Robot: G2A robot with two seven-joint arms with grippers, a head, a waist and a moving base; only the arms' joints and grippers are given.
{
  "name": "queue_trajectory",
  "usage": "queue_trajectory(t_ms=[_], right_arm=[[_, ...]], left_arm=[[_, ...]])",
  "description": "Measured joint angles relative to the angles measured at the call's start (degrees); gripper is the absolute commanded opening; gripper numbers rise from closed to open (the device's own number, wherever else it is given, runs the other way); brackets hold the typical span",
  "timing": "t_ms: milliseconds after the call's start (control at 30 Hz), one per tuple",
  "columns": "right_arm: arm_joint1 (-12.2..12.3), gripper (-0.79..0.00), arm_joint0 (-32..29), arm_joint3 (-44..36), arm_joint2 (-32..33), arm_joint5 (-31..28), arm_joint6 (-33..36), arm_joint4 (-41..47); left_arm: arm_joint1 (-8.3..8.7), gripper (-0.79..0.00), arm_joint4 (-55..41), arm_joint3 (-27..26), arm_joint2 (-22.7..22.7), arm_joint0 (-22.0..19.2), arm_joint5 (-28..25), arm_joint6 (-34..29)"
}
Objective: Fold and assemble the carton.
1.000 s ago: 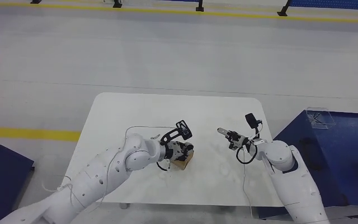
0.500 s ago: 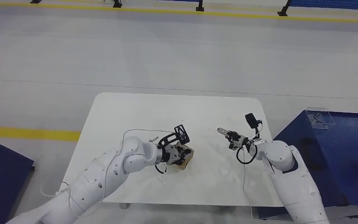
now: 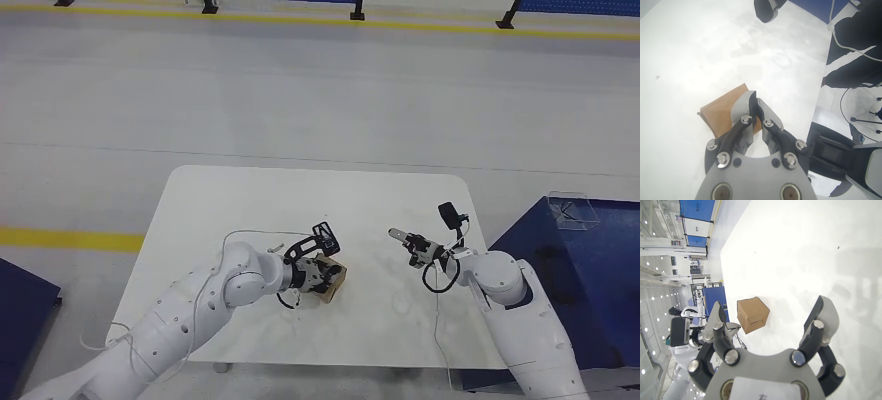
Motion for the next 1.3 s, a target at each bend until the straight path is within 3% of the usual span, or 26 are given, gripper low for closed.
queue_trajectory(t_ms=[367, 600, 867, 1167, 1300], right_arm=[[0.0, 0.0, 0.0, 0.0, 0.0, 0.0, 0.0, 0.0], [0.0, 0.0, 0.0, 0.0, 0.0, 0.0, 0.0, 0.0], [0.0, 0.0, 0.0, 0.0, 0.0, 0.0, 0.0, 0.0], [0.0, 0.0, 0.0, 0.0, 0.0, 0.0, 0.0, 0.0], [0.0, 0.0, 0.0, 0.0, 0.0, 0.0, 0.0, 0.0]], left_arm=[[-0.98, -0.785, 0.0, 2.2, -0.8, 0.6, 0.2, -1.8], [-0.24, -0.785, 1.0, -1.0, -3.8, 2.5, 0.8, -1.9], [-1.43, -0.785, 0.0, 3.2, -3.4, 2.5, 0.7, -2.3], [-0.39, -0.785, 2.6, -2.2, -7.0, 5.0, 0.9, -1.1], [0.47, -0.785, 5.5, -6.2, -10.1, 7.7, 1.4, 5.4]])
